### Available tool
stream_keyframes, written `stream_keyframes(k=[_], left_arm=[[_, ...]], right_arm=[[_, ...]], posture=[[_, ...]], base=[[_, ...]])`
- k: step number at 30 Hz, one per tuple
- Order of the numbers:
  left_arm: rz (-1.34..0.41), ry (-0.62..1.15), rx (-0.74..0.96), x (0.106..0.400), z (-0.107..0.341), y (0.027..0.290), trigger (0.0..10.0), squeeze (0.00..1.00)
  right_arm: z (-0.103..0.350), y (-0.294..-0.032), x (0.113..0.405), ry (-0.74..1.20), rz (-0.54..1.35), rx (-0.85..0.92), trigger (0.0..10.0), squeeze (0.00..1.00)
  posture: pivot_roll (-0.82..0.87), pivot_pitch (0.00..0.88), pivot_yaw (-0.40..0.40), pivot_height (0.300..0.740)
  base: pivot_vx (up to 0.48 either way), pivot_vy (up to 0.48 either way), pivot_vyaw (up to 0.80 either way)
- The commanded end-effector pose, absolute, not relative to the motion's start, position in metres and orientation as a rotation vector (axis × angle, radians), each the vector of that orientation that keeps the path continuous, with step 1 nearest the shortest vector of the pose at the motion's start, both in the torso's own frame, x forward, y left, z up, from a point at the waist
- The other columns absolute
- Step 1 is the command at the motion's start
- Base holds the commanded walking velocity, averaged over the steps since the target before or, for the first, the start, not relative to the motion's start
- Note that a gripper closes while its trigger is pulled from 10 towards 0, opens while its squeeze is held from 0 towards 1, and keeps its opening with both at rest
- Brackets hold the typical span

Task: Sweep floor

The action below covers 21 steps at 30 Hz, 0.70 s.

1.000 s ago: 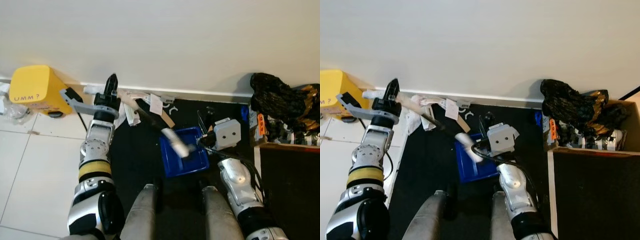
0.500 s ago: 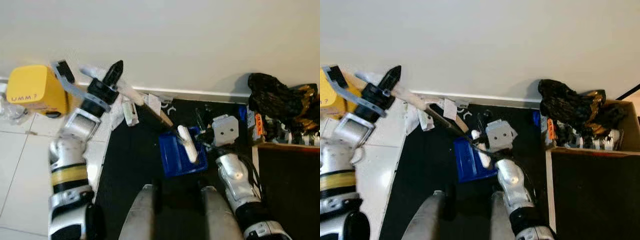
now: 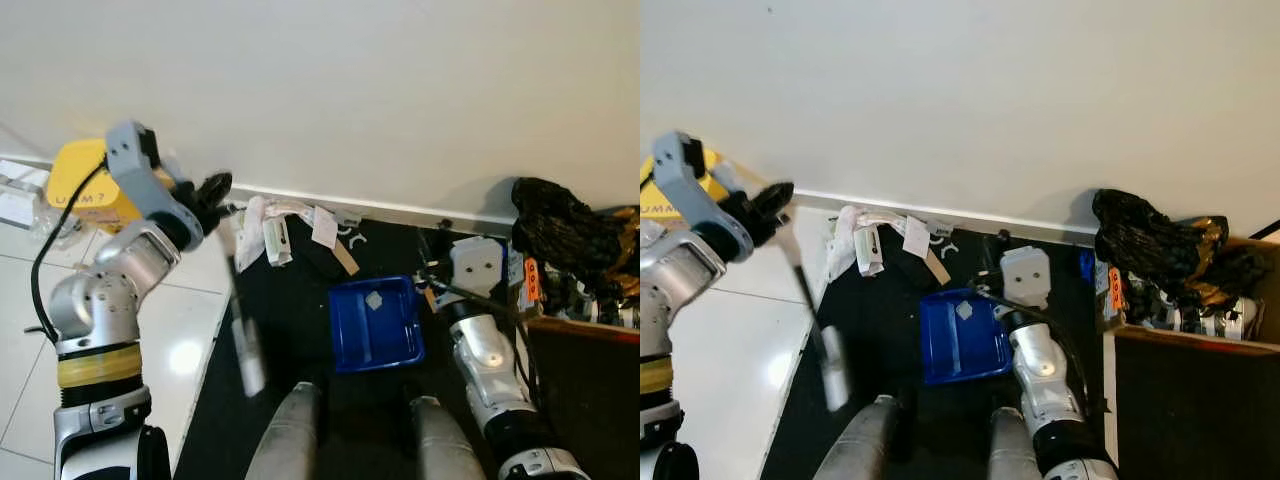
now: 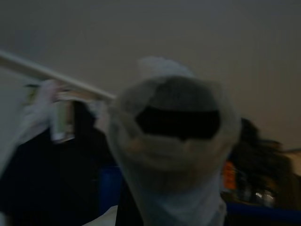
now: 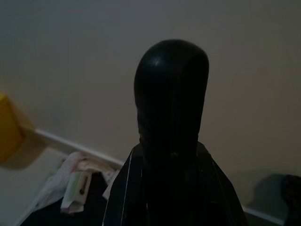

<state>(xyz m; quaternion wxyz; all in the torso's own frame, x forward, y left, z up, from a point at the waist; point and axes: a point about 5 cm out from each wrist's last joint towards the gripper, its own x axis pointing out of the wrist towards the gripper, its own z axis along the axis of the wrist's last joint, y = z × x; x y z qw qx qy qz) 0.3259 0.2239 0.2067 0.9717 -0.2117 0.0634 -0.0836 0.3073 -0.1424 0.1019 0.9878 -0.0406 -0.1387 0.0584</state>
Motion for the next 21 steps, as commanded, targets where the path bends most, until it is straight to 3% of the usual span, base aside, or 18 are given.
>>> stream_keyframes(k=[1, 7, 10, 16, 19, 21], left_arm=[[-0.126, 0.126, -0.433, 0.325, 0.201, 0.227, 10.0, 0.00], [-0.024, 0.214, -0.339, 0.333, 0.189, 0.220, 10.0, 0.00], [-0.118, 0.150, -0.472, 0.332, 0.191, 0.217, 10.0, 0.00], [-0.043, 0.274, -0.344, 0.331, 0.159, 0.212, 10.0, 0.00], [-0.068, 0.218, -0.444, 0.336, 0.165, 0.208, 10.0, 0.00], [-0.087, 0.168, -0.415, 0.335, 0.169, 0.207, 10.0, 0.00]], right_arm=[[0.094, -0.146, 0.303, -0.241, 0.087, -0.036, 10.0, 0.00], [0.112, -0.160, 0.302, -0.305, 0.041, -0.010, 10.0, 0.00], [0.119, -0.164, 0.302, -0.330, 0.025, 0.000, 10.0, 0.00], [0.146, -0.172, 0.309, -0.390, -0.009, 0.006, 10.0, 0.00], [0.154, -0.178, 0.312, -0.399, -0.024, -0.003, 10.0, 0.00], [0.156, -0.180, 0.313, -0.400, -0.030, -0.001, 10.0, 0.00]], posture=[[0.17, 0.167, 0.112, 0.740], [0.12, 0.107, 0.101, 0.740], [0.11, 0.091, 0.100, 0.740], [0.09, 0.042, 0.095, 0.740], [0.08, 0.028, 0.091, 0.740], [0.08, 0.017, 0.089, 0.740]], base=[[0.000, 0.000, 0.00], [0.000, 0.000, 0.00], [0.000, 0.000, 0.00], [0.000, 0.000, 0.00], [0.000, 0.000, 0.00], [0.000, 0.000, 0.00]])
